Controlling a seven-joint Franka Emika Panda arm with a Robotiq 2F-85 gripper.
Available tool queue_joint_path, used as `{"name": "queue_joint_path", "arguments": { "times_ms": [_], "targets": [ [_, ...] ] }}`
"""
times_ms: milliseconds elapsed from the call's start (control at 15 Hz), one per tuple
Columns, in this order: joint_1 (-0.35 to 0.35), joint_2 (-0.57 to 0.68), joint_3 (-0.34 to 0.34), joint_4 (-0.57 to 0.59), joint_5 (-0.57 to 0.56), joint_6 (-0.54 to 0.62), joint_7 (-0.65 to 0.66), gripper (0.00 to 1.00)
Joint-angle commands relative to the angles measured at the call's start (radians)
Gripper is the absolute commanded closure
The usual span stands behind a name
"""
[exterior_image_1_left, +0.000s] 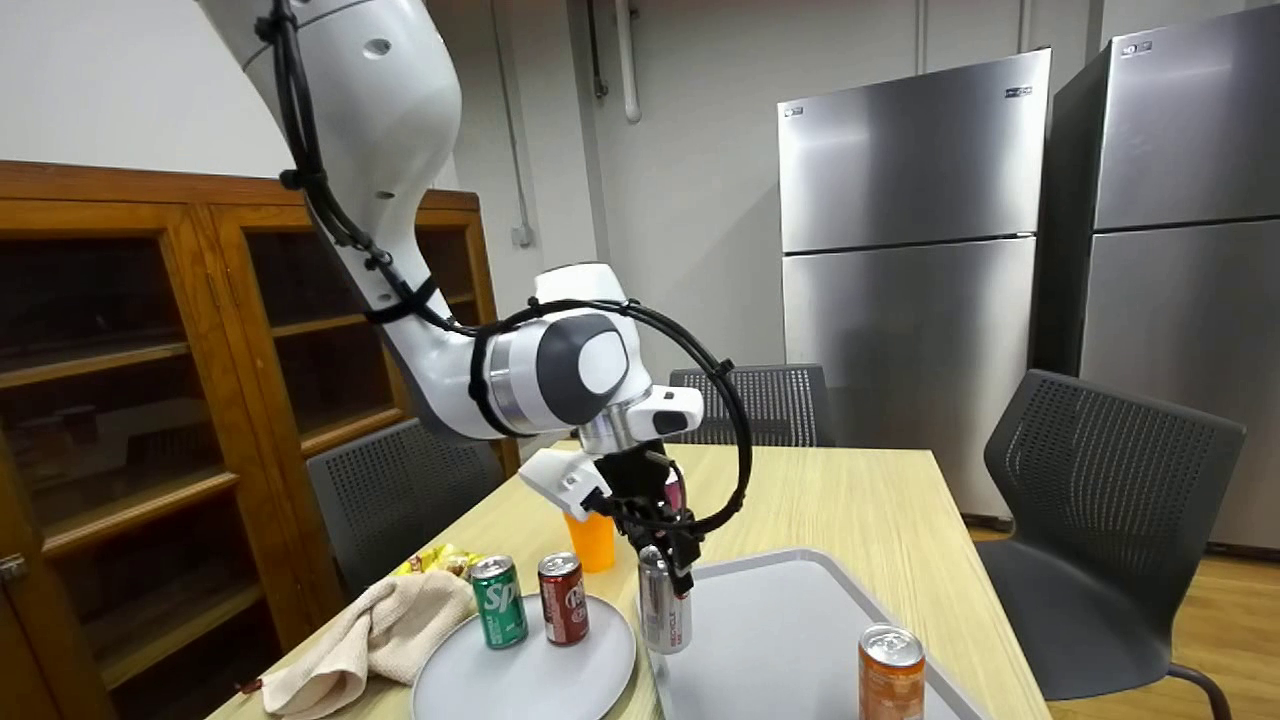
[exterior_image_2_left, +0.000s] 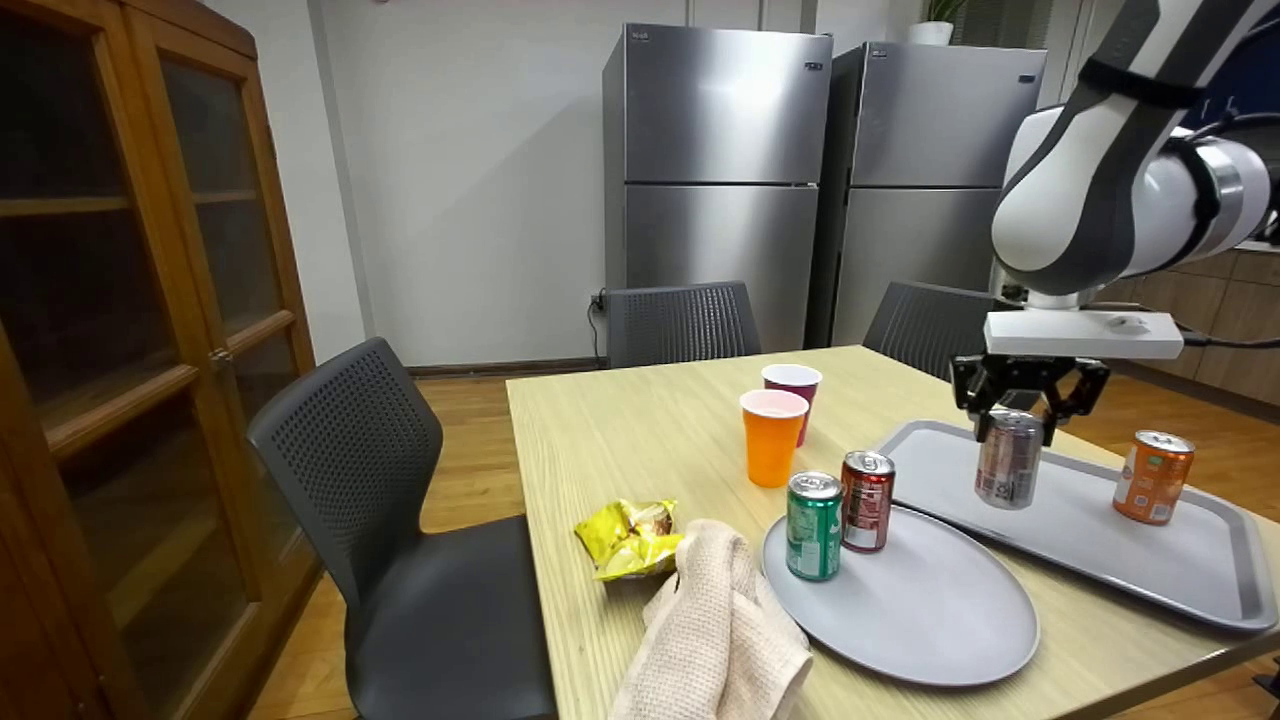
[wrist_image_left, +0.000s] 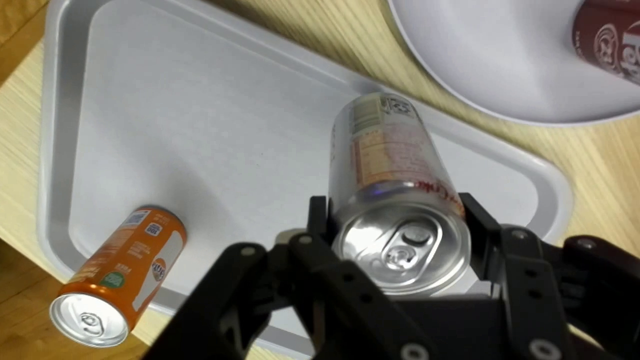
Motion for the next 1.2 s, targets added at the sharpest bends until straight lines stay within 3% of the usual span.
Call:
{"name": "queue_joint_path", "arguments": {
  "times_ms": [0, 333, 1133],
  "targets": [
    [0.040, -0.088, -0.005, -0.076, -0.074, 0.013, 0.051, 0.62],
    [0.053, -0.133, 0.032, -0.124, -0.127, 0.004, 0.076, 0.62],
    [0.006, -0.236, 0.124, -0.247, -0.245, 0.029, 0.070, 0.62]
  ]
}}
